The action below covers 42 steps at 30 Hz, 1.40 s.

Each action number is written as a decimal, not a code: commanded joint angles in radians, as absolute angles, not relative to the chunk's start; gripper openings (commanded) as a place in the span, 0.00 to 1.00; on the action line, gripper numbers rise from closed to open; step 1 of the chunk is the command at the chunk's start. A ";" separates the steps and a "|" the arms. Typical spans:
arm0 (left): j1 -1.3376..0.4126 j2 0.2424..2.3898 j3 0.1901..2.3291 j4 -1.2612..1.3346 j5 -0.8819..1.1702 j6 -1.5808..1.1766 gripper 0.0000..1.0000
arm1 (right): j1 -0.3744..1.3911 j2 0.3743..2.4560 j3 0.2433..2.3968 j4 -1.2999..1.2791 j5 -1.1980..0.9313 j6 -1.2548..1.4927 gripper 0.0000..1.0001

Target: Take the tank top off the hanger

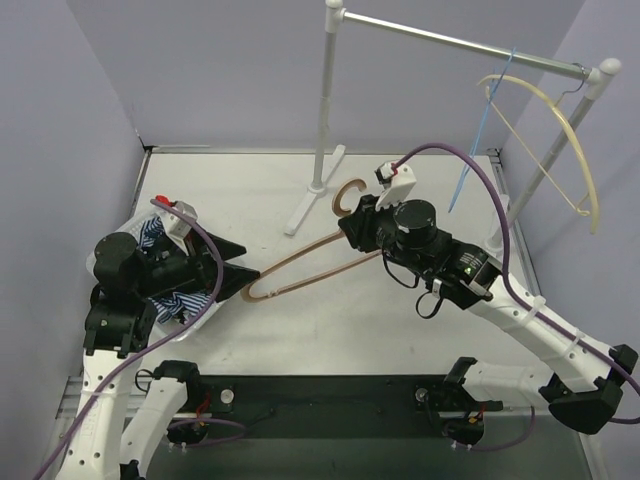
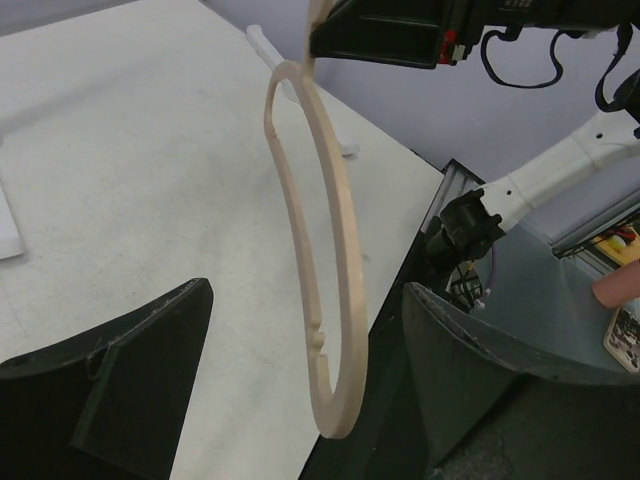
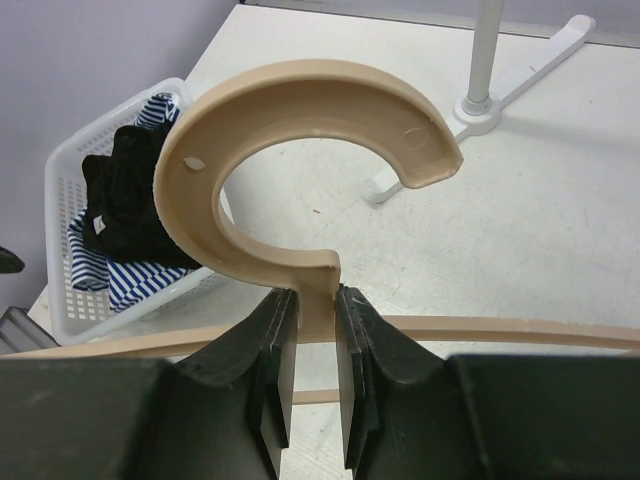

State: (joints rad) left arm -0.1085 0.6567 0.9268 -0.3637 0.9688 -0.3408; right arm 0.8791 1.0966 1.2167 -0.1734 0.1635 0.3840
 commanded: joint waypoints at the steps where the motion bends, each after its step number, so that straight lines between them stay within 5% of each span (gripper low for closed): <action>1: -0.130 0.669 0.922 -0.359 1.028 -0.298 0.85 | 0.861 1.124 1.291 -0.158 0.153 0.387 0.00; 11: -0.160 0.663 0.897 -0.370 0.983 -0.226 0.54 | 0.833 1.143 1.321 -0.169 0.120 0.425 0.00; 14: -0.172 0.660 0.884 -0.344 0.974 -0.224 0.25 | 0.833 1.129 1.312 -0.158 0.089 0.451 0.00; 15: -0.173 0.657 0.884 -0.338 0.953 -0.227 0.03 | 0.834 1.126 1.309 -0.153 0.084 0.456 0.00; 16: -0.175 0.658 0.882 -0.336 0.942 -0.227 0.00 | 0.834 1.120 1.305 -0.150 0.080 0.462 0.00; 20: -0.176 0.641 0.874 -0.321 0.879 -0.229 0.00 | 0.830 1.089 1.299 -0.185 0.103 0.491 0.00; 23: -0.181 0.640 0.877 -0.307 0.845 -0.232 0.00 | 0.833 1.036 1.270 -0.227 0.103 0.509 0.33; 25: -0.186 0.649 0.888 -0.307 0.798 -0.230 0.00 | 0.831 0.985 1.247 -0.238 0.078 0.509 0.45; 26: -0.187 0.663 0.893 -0.290 0.781 -0.235 0.00 | 0.831 0.968 1.232 -0.244 0.040 0.509 0.68; 30: -0.213 0.696 0.949 -0.239 0.689 -0.247 0.00 | 0.842 0.864 1.068 -0.207 -0.098 0.491 0.96; 42: -0.501 0.939 1.130 0.026 0.296 -0.192 0.00 | 0.897 0.643 0.931 -0.259 -0.147 0.456 0.99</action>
